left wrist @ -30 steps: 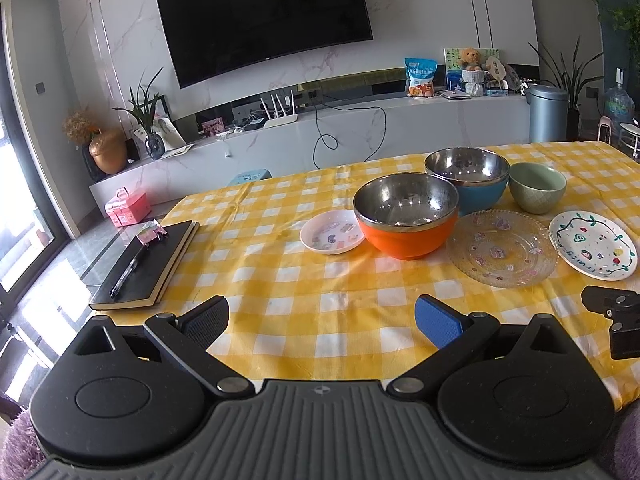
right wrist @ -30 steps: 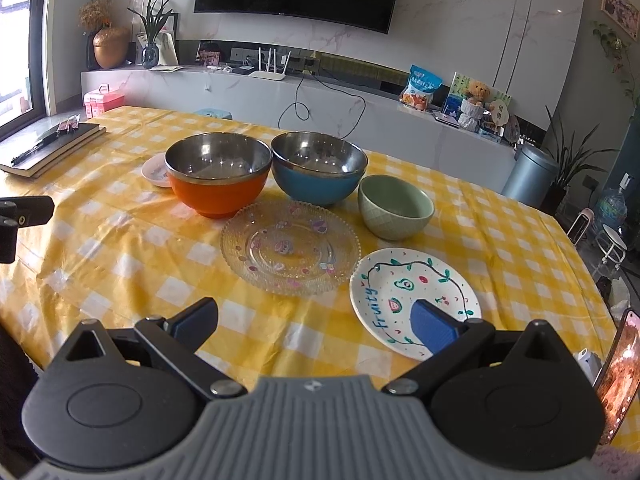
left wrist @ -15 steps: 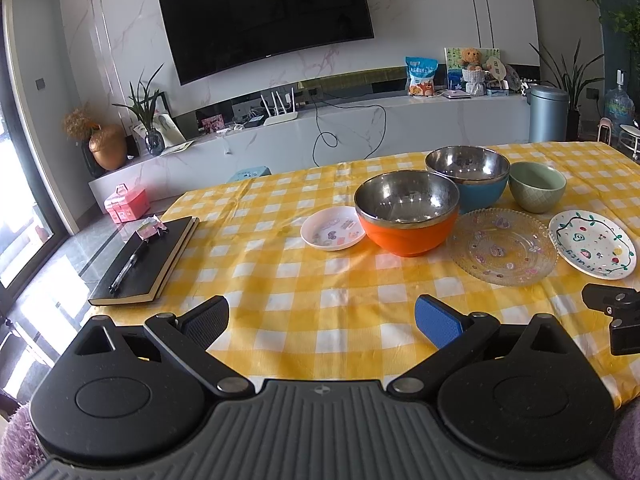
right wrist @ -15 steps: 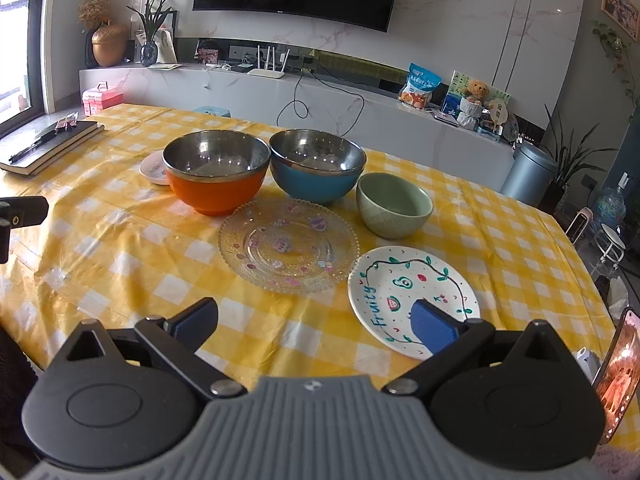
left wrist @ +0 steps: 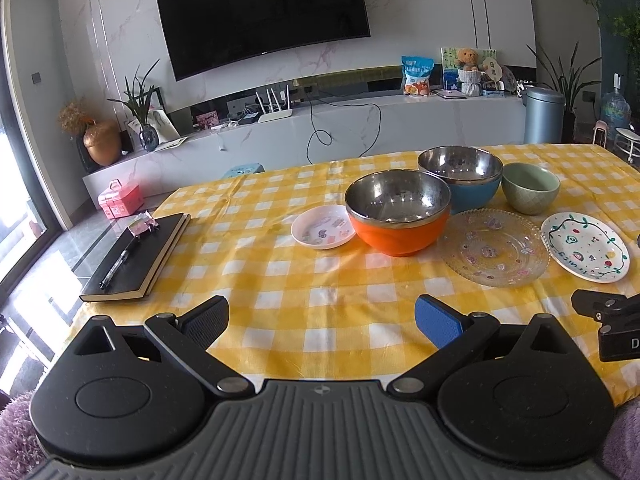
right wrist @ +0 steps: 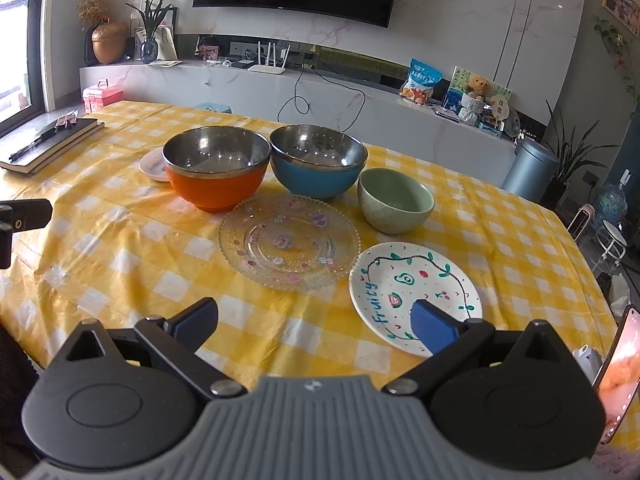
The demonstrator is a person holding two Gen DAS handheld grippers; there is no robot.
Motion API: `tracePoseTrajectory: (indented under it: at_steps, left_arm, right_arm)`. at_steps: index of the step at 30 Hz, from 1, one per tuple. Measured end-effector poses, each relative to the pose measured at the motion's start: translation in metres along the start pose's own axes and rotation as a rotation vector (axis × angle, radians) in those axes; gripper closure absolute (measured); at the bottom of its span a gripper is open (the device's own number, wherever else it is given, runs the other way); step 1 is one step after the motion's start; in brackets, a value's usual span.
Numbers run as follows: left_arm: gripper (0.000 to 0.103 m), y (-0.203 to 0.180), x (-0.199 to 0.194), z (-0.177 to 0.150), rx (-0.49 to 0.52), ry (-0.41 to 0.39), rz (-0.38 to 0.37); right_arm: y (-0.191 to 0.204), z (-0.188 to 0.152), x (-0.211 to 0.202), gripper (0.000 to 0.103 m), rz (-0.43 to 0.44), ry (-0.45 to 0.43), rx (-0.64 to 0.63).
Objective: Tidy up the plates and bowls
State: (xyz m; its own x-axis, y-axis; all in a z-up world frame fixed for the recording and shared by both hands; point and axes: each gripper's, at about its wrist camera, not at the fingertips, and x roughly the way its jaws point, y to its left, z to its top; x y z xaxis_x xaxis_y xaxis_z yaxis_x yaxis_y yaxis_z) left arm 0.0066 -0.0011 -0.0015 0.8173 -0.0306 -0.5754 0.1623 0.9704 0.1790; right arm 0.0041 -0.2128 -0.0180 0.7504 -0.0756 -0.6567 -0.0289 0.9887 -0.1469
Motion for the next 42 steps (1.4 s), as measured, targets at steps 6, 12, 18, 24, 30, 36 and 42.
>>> tracePoseTrajectory:
  at_steps: [6, 12, 18, 24, 30, 36, 42]
  left_arm:
    - [0.000, -0.003, 0.003, 0.011, -0.074, 0.027, -0.114]
    - [0.008, -0.021, 0.011, 0.031, -0.089, 0.025, -0.208]
    - [0.027, -0.047, 0.032, 0.049, -0.085, 0.047, -0.280]
    - [0.047, -0.066, 0.058, 0.059, -0.155, 0.107, -0.387]
    - [0.067, -0.097, 0.082, 0.059, -0.240, 0.183, -0.521]
    - [0.073, -0.132, 0.108, 0.047, -0.299, 0.296, -0.615]
    - [0.074, -0.143, 0.129, 0.032, -0.342, 0.370, -0.588]
  right_arm:
    - [-0.006, 0.008, 0.002, 0.003, 0.050, 0.023, 0.022]
    - [-0.022, 0.034, 0.006, 0.005, 0.067, -0.011, -0.024]
    - [-0.055, 0.061, 0.026, 0.007, 0.077, -0.080, -0.041]
    - [-0.104, 0.065, 0.066, 0.026, 0.030, -0.037, 0.047]
    - [-0.160, 0.052, 0.093, 0.050, 0.044, 0.038, 0.234]
    - [-0.193, 0.034, 0.116, 0.066, 0.013, 0.114, 0.322]
    - [-0.211, 0.017, 0.135, 0.078, 0.047, 0.199, 0.408]
